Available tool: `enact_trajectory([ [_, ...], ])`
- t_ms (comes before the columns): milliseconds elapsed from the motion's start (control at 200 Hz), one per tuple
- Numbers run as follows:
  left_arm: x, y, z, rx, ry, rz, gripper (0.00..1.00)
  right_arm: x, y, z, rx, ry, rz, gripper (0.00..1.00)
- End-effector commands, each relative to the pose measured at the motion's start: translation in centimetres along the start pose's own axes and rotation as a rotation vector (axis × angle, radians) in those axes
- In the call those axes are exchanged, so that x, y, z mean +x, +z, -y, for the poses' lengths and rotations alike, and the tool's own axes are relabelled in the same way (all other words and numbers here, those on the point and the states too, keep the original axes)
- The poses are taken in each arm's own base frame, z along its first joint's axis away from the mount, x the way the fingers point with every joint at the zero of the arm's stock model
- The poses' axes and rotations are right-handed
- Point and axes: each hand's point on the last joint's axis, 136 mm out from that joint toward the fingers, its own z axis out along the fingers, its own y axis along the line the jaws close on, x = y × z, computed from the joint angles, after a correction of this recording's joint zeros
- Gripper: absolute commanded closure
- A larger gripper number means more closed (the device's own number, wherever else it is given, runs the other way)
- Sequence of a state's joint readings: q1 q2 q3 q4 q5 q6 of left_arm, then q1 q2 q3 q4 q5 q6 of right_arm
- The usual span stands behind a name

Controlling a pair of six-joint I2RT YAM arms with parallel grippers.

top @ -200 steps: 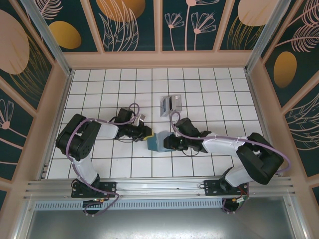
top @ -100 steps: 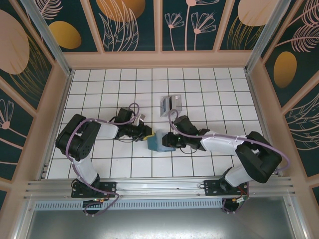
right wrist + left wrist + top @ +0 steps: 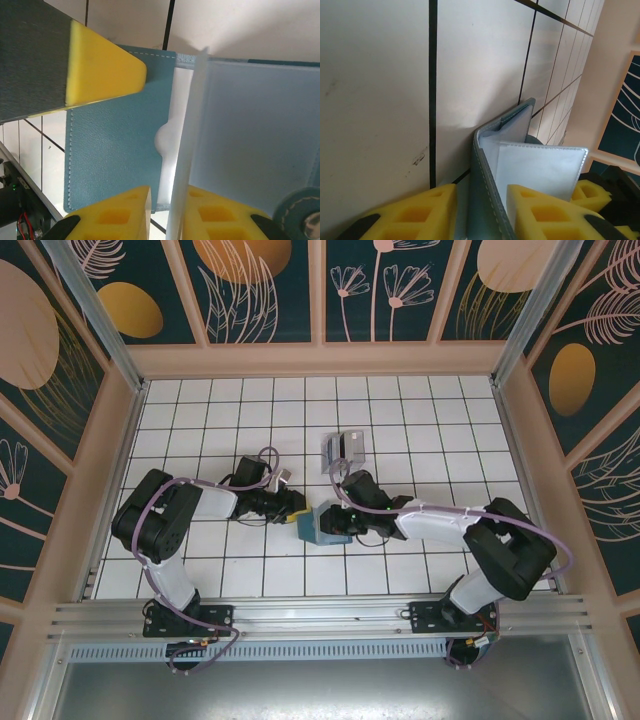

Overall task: Put the credit cards into the card holder
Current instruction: Flip over the card slot in the card holder.

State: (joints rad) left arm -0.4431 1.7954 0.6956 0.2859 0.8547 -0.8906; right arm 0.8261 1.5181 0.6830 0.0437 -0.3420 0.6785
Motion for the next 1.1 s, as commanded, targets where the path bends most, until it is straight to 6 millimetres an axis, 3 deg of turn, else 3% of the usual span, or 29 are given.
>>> enact_trajectory([
  [0,-0.6,-1.1,1.2,0.017,0.051,0.032,0.64,0.0,0.3,-0.9,-0.019,-0.030,-0.015,0.77],
  [90,-0.9,-1.3,1.2,0.013,0.052,0.034,0.61,0.0,0.4,-0.9,-0.019,-0.029,-0.016,0.73],
  [250,-1.1,-1.2,1.1,0.006,0.051,0.031,0.60,-0.3,0.0,-1.1,-0.017,-0.026,0.008,0.58],
  [475,-1.2,-1.1,0.5,-0.005,0.045,0.036,0.61,-1.5,-2.3,-3.1,-0.102,-0.052,0.112,0.52],
  [666,-1.8,-1.9,1.9,0.063,0.043,0.039,0.61,-1.4,-2.4,-3.6,-0.158,-0.043,0.130,0.53],
  [861,-2.0,-2.6,2.7,0.074,0.080,0.052,0.49,-0.8,-1.7,-3.5,-0.192,-0.029,0.118,0.72],
  [1096,-1.6,-2.6,2.3,0.077,0.076,0.052,0.44,-0.7,-1.2,-4.2,-0.228,-0.038,0.112,0.73],
])
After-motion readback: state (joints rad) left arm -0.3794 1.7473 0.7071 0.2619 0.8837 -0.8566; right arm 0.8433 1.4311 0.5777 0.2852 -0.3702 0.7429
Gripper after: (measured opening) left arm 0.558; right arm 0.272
